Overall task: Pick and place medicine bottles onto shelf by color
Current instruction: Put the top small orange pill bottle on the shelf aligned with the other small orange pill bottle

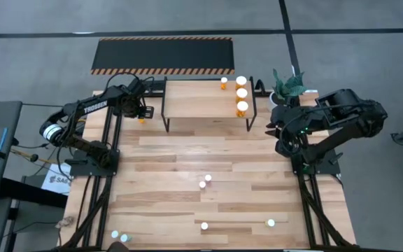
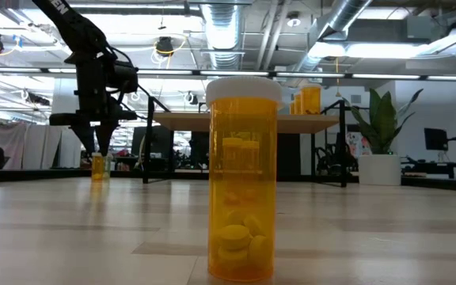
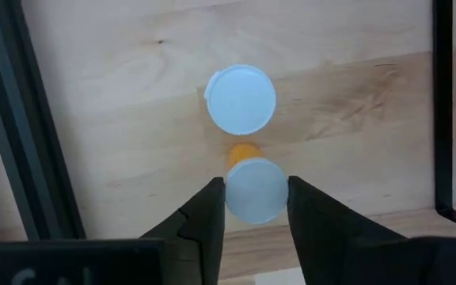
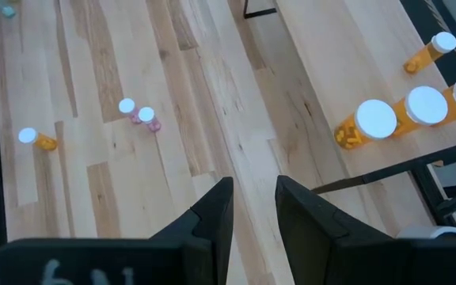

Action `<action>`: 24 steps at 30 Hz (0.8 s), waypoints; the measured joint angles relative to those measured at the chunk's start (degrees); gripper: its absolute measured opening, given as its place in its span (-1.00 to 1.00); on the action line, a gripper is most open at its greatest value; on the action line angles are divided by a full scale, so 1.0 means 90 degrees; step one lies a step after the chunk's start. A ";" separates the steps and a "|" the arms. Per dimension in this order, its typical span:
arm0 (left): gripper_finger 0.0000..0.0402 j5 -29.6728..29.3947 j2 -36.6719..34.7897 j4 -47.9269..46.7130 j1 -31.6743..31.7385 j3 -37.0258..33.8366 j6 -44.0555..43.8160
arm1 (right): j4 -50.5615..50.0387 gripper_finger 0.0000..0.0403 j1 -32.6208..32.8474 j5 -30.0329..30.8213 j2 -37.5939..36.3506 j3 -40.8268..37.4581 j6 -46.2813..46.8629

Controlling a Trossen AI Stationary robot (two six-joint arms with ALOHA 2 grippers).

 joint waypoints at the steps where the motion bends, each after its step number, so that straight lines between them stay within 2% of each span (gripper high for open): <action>1: -0.48 -0.0001 -0.0001 0.0000 0.0000 0.0000 0.0003 | 0.0000 -0.41 0.0000 0.0000 0.0000 0.0000 0.0000; 6: -0.49 0.0050 -0.0010 -0.0055 0.0001 0.0005 0.0198 | -0.0002 -0.41 0.0000 -0.0004 0.0000 0.0000 0.0000; 11: -0.50 0.0130 -0.0085 -0.0627 -0.0029 0.0219 0.0418 | -0.0002 -0.41 0.0000 -0.0007 0.0000 0.0000 -0.0014; 18: -0.50 0.0067 -0.0444 -0.1864 -0.0201 0.1063 0.0735 | -0.0002 -0.41 0.0000 -0.0008 0.0000 0.0000 -0.0112; 24: -0.50 0.0068 -0.0887 -0.3036 -0.0624 0.1984 0.0704 | -0.0004 -0.41 0.0000 -0.0008 0.0000 -0.0001 -0.0156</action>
